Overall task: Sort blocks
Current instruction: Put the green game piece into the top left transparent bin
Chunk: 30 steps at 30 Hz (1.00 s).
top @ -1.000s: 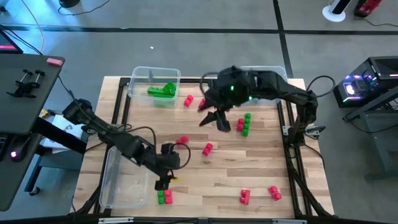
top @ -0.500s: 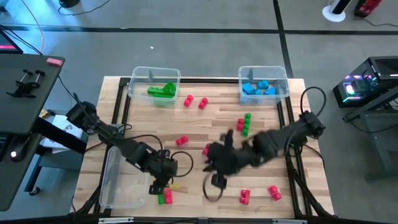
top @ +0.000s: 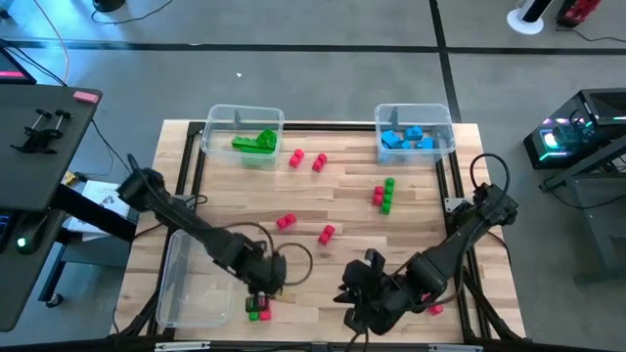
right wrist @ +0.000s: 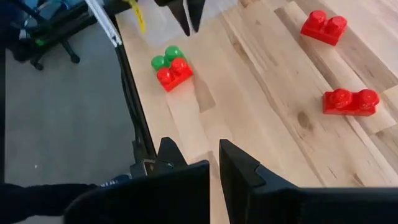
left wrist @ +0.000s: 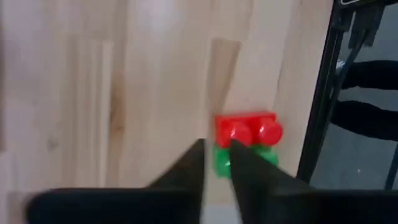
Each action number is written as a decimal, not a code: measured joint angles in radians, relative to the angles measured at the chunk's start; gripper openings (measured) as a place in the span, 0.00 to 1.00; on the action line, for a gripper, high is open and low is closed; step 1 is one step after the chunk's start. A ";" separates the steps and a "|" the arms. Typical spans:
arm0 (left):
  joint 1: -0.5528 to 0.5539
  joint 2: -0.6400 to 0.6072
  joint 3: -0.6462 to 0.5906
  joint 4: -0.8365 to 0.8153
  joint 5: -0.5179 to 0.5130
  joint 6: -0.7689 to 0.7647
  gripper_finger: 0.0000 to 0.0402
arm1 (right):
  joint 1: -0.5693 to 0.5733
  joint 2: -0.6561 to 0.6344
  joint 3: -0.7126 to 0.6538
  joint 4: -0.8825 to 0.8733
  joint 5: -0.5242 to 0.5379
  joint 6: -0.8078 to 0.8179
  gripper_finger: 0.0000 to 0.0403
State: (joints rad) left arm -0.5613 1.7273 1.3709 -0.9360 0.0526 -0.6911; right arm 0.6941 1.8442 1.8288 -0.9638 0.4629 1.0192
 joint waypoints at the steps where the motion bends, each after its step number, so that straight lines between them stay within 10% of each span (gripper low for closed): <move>1: -0.009 0.033 0.031 -0.004 0.009 -0.002 0.05 | 0.006 0.000 -0.003 -0.001 0.000 -0.004 0.00; 11: -0.078 0.368 0.375 -0.403 0.031 -0.013 0.00 | 0.016 0.000 -0.012 0.005 -0.003 -0.086 0.00; 30: -0.156 0.435 0.367 -0.292 0.149 -0.260 0.00 | 0.013 0.000 -0.012 0.005 -0.007 -0.164 0.00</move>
State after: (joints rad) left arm -0.7170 2.1620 1.7384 -1.2279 0.2016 -0.9510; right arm 0.7071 1.8442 1.8168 -0.9592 0.4561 0.8551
